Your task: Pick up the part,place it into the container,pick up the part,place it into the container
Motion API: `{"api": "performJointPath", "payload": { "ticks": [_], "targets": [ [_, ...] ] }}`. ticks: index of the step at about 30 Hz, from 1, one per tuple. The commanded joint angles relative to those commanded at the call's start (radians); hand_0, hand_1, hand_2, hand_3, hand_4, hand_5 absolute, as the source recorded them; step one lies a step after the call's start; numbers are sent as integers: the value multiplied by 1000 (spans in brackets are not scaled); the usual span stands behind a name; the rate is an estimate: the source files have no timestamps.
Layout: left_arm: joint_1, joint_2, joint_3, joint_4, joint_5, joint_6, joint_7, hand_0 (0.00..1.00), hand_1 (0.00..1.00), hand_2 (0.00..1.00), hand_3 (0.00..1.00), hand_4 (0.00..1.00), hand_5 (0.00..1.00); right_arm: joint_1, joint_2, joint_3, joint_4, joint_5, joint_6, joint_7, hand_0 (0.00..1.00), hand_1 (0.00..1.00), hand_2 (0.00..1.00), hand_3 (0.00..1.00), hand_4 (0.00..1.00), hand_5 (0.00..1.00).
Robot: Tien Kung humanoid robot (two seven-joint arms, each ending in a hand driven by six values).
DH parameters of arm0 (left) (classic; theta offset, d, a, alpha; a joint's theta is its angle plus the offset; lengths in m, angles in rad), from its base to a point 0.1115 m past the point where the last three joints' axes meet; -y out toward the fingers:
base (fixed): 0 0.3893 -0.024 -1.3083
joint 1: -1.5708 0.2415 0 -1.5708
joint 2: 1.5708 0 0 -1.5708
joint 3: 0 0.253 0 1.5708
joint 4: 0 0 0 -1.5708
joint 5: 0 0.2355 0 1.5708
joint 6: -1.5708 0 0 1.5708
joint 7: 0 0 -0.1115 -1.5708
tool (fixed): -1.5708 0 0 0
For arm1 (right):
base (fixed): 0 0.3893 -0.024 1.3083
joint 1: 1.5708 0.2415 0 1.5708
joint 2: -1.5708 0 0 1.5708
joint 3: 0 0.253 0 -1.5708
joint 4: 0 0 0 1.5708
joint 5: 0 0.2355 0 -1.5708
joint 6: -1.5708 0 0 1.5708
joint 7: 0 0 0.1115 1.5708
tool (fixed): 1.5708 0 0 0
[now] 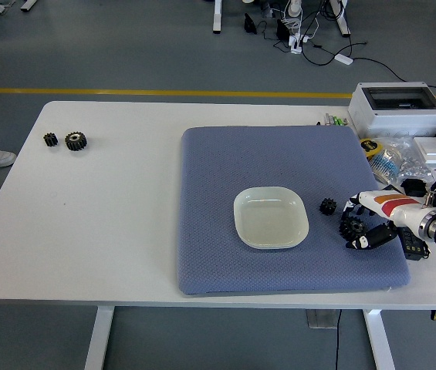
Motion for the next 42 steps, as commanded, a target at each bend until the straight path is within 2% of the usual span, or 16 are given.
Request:
{"api": "performJointPath", "payload": {
  "ticks": [4,5,10,11,17,18,23,24,31,42],
  "targets": [
    [2,0,2,0,1,1,1,778,769,781,570,687,611,-2,6,-7,-24,6,-8,3,498,576,665,546,853,306],
    [2,0,2,0,2,1,2,779,769,781,570,687,610,-2,8,-7,-29,6,-11,4,387,485,591,525,784,292],
    [6,0,-29,0,31,1,2,779,769,781,570,687,610,-6,10,-10,-37,16,-31,10,387,485,591,525,784,292],
    [7,0,-33,0,33,1,2,780,769,781,569,687,610,-7,10,-10,-38,18,-33,10,350,456,563,519,759,302],
    [11,0,-26,0,37,0,7,780,769,781,569,687,610,-11,5,-8,-28,24,-39,14,350,456,563,519,759,302],
    [11,0,-25,0,37,0,8,780,769,780,569,688,610,-11,3,-7,-25,24,-41,16,261,427,532,511,753,309],
    [10,0,-14,0,35,0,10,780,769,780,569,688,610,-7,0,-2,-12,22,-49,22,261,427,532,511,753,309],
    [9,0,-13,0,35,0,10,777,767,779,569,684,604,-7,0,0,-9,22,-51,24,206,411,517,503,737,304],
    [6,0,-11,0,33,0,8,777,767,778,569,684,603,-7,-12,24,35,9,-50,25,200,410,516,505,740,302],
    [5,0,-8,0,29,1,10,775,766,777,568,683,598,23,-7,67,157,-37,-41,8,199,406,518,504,719,320]
  ]
}}
